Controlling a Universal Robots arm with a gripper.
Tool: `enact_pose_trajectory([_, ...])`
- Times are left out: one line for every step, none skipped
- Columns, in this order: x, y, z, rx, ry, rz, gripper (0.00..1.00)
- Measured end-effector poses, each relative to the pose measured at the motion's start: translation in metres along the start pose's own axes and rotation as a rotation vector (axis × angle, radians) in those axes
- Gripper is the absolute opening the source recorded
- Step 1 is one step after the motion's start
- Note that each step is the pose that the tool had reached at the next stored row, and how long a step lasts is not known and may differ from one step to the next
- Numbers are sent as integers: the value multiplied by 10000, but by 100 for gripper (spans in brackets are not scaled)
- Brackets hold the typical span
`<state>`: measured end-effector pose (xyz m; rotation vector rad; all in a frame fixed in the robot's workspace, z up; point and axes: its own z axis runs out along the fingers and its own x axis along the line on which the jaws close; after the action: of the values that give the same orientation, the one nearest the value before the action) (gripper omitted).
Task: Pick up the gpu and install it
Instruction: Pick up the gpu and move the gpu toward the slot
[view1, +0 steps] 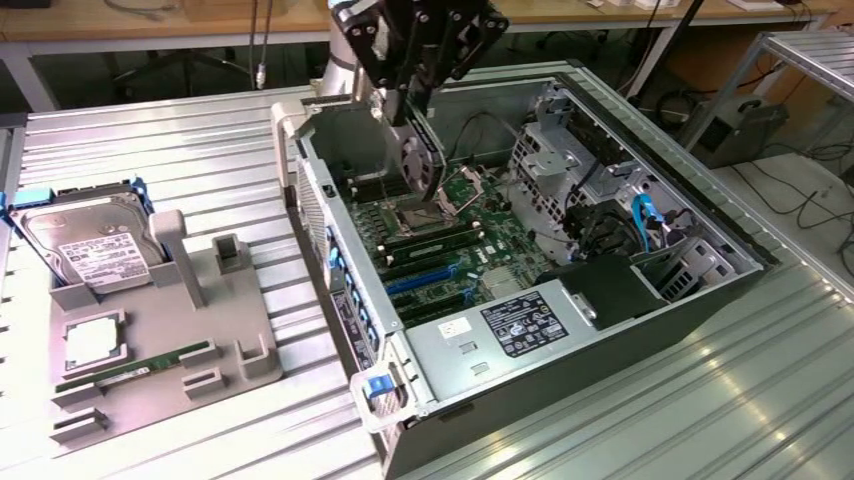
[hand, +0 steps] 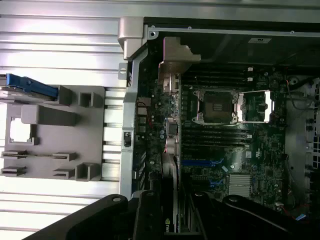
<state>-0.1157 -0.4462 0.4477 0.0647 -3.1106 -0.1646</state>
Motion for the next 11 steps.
enact_pose_trajectory([-59,-5,15,-1,-1,1,26])
enact_pose_trajectory([-123,-9,33,-1,-1,0,26])
enact_pose_trajectory([-170,-13,46,-1,-1,0,26])
enact_pose_trajectory([-221,-18,60,0,0,1,26])
enact_pose_trajectory([-265,-21,73,0,0,0,26])
enact_pose_trajectory([-312,-25,89,0,0,0,26])
enact_pose_trajectory([-387,-31,116,0,-1,1,26])
enact_pose_trajectory([-436,-35,134,0,-1,1,26])
enact_pose_trajectory([-483,-38,151,2,0,0,26])
enact_pose_trajectory([-537,-43,171,1,0,1,26])
enact_pose_trajectory([-583,-47,188,1,0,1,26])
